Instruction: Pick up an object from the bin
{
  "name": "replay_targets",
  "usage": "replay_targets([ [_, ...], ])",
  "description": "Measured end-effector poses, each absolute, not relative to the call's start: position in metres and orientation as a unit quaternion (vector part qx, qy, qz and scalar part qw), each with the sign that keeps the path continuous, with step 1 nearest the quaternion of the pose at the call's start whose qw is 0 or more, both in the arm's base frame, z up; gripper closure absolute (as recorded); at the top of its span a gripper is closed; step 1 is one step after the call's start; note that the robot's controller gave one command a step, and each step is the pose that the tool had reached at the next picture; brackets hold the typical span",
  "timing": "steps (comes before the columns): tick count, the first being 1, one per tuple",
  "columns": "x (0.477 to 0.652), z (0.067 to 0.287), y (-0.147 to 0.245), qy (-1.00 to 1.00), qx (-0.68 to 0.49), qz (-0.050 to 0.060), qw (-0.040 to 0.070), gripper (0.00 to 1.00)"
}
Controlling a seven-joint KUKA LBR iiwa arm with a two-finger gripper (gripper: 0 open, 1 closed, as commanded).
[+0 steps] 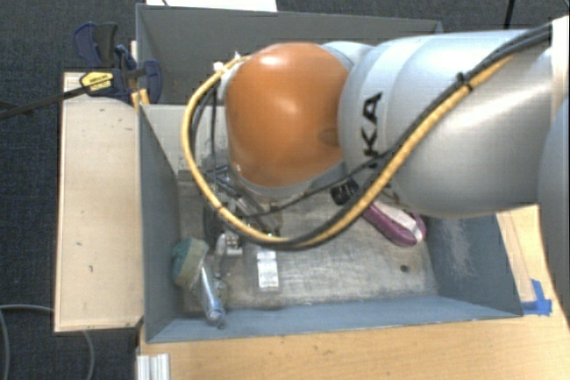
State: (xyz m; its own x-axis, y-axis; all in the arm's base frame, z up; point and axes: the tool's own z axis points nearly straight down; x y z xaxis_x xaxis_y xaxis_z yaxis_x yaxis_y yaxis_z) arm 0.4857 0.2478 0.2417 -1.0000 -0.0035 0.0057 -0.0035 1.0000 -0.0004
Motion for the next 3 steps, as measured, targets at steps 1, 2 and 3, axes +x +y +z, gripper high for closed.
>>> replay_targets([
  [1, 0.517, 0.119, 0.197, -0.998, 0.055, 0.0, 0.0, 0.0],
  [2, 0.547, 0.089, 0.195, -0.996, 0.092, -0.001, -0.004, 0.0],
  [3, 0.548, 0.088, 0.195, -0.996, 0.088, -0.001, -0.004, 1.0],
])
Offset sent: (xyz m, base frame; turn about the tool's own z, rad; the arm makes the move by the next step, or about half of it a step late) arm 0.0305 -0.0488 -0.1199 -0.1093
